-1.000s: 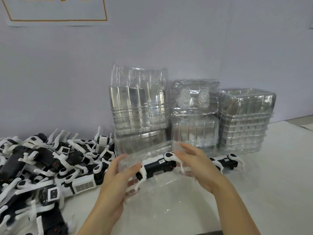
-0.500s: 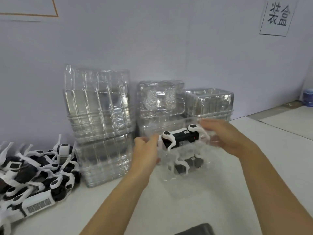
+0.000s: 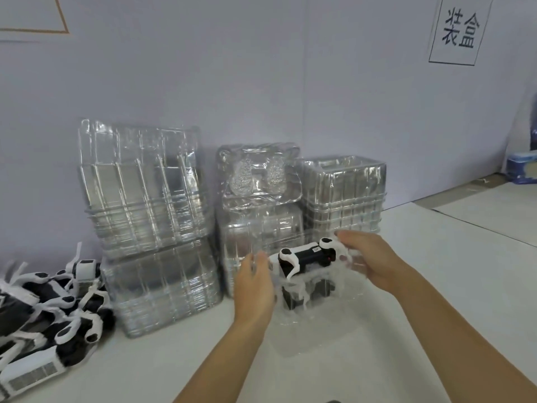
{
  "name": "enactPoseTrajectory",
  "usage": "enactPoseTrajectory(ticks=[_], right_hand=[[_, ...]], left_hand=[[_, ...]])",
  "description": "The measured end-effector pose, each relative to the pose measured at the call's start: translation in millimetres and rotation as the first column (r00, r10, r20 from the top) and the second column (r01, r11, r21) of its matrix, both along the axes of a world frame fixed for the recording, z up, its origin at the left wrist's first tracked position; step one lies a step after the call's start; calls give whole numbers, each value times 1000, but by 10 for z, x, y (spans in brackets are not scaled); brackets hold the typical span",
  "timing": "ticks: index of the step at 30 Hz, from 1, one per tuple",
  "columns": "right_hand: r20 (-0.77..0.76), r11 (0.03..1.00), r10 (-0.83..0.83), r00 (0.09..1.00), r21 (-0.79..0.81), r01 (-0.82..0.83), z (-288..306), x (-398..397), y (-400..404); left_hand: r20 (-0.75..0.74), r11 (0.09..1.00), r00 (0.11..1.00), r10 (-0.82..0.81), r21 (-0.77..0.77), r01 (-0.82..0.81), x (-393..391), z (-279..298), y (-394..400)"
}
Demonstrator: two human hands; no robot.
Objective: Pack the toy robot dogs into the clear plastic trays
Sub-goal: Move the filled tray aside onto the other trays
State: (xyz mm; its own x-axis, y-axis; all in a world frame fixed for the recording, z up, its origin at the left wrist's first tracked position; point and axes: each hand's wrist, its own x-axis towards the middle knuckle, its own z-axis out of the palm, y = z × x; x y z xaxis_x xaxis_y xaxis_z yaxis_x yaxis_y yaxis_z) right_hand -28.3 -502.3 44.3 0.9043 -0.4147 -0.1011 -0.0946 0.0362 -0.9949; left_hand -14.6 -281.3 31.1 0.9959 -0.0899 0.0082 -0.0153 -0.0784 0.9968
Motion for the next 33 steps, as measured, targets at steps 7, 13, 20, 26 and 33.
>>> enactPoseTrajectory(ticks=[7, 13, 20, 26, 33], right_hand=[[-53, 985, -6, 999, 174, 16, -29, -38, -17], [-24, 992, 21, 999, 123, -18, -42, -27, -76], [-28, 996, -29, 999, 84, 31, 3, -82, -201], [-25, 986, -131, 991, -105, 128, 211, -201, -321], [363, 757, -102, 926, -576, 309, 763, -186, 257]], left_hand=[[-180, 994, 982, -51, -102, 33, -21, -101, -43], [-254, 980, 965, -63, -197, 13, -108, -142, -219], [-206, 980, 977, -57, -199, 15, -153, -50, -406], [-177, 998, 983, -38, -61, 27, -105, -6, -189], [301, 908, 954, -17, 403, -111, 231, 578, 789]])
